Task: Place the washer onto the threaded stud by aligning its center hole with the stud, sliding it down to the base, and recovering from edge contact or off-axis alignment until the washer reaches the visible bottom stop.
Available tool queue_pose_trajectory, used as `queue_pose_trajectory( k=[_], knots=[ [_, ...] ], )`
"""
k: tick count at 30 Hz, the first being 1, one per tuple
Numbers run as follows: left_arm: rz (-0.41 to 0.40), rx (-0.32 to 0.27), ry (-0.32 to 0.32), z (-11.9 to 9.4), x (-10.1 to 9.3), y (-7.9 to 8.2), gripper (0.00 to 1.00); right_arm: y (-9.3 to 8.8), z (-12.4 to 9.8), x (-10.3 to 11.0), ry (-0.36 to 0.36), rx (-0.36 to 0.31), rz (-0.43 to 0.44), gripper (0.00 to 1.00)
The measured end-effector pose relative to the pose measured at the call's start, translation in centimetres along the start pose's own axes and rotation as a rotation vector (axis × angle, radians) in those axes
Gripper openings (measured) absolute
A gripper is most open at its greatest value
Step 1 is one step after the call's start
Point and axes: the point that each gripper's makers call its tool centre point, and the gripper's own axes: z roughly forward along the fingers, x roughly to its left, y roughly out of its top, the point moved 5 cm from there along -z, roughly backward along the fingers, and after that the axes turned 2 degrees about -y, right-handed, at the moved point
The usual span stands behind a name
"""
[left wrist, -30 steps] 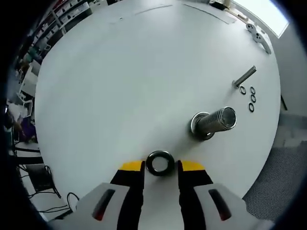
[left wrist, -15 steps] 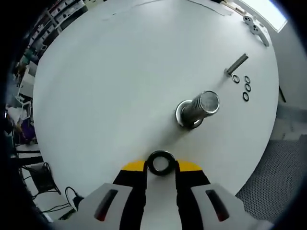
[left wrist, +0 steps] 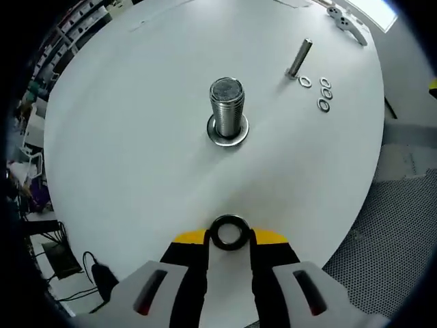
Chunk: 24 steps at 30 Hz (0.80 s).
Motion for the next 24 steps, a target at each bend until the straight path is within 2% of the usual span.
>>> queue_pose_trajectory(
  k=[2, 6, 10, 24],
  knots=[
    [-0.052, -0.011, 0.001, 0.0, 0.1, -0.1, 0.22, 0.0, 0.0, 0.0, 0.001, 0.001, -0.004, 0.34],
    [-0.068, 0.008, 0.024, 0.2, 0.3, 0.0, 0.22, 0.0, 0.0, 0.1, 0.004, 0.003, -0.005, 0.34],
    [-0.095, 0.015, 0.021, 0.5, 1.0, -0.1, 0.23, -0.1, 0.0, 0.1, 0.007, 0.004, -0.009, 0.34],
    [-0.096, -0.011, 0.009, 0.9, 1.0, -0.4, 0.21, -0.1, 0.0, 0.1, 0.003, 0.003, -0.011, 0.33]
  ],
)
